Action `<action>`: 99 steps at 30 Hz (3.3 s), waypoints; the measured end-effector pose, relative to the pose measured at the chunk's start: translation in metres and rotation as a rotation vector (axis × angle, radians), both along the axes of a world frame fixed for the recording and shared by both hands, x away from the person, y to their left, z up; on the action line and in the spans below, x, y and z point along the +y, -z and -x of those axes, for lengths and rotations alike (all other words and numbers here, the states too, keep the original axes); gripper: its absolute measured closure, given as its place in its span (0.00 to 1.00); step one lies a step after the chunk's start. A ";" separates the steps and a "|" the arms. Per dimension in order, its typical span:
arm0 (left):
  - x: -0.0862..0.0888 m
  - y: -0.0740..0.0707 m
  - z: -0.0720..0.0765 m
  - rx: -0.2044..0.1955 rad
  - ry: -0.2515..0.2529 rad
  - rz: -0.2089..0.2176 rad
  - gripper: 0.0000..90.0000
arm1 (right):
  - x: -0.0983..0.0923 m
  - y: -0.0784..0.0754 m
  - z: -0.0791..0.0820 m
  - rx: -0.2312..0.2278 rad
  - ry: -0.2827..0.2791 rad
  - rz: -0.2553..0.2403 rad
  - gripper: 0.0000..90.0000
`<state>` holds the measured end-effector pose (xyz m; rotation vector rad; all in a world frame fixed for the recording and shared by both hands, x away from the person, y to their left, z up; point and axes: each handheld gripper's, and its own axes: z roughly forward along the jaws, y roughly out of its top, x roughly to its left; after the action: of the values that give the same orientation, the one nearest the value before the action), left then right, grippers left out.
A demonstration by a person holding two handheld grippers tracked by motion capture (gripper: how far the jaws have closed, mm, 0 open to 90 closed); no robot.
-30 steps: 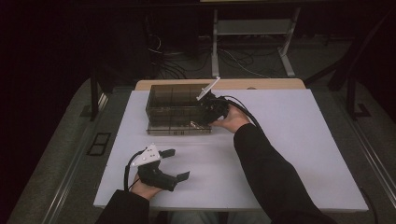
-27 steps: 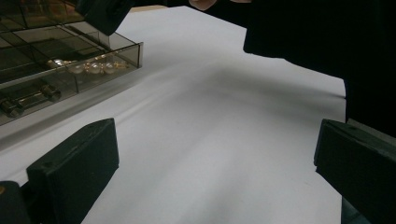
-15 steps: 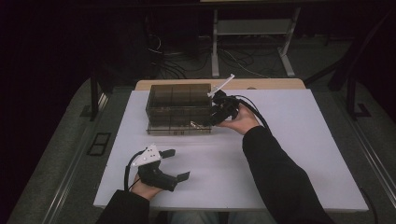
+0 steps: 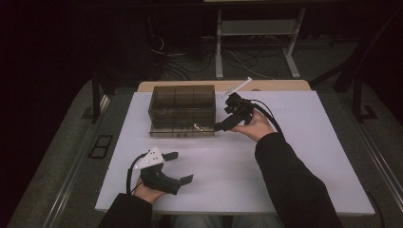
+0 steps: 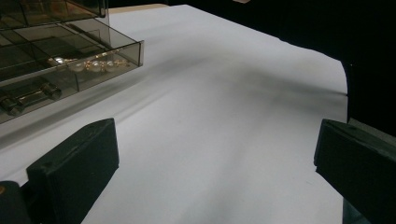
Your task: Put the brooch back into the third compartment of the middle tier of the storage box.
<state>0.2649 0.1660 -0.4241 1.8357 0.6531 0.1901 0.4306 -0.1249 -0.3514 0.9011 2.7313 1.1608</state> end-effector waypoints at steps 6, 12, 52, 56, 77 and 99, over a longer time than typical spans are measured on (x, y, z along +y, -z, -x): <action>0.000 0.000 0.000 0.003 -0.001 0.004 0.00 | -0.012 -0.001 0.009 -0.009 0.015 0.004 0.00; 0.000 0.000 0.000 0.003 0.000 0.002 0.00 | -0.022 -0.002 0.018 -0.017 0.024 -0.006 0.00; 0.000 0.000 0.000 0.003 -0.009 -0.001 0.00 | -0.085 0.009 0.073 -0.021 0.117 -0.018 0.00; 0.000 0.000 0.000 0.003 -0.009 -0.001 0.00 | -0.090 0.011 0.078 -0.021 0.119 -0.024 0.00; 0.001 0.000 0.000 0.002 -0.011 -0.001 0.00 | -0.115 0.018 0.113 -0.020 0.154 -0.054 0.00; 0.002 0.001 0.000 0.007 -0.022 -0.002 0.00 | -0.148 0.047 0.148 -0.006 0.239 -0.104 0.00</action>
<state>0.2650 0.1680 -0.4248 1.8328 0.6778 0.1992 0.2827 -0.2725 -0.3984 1.1939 2.4911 1.2622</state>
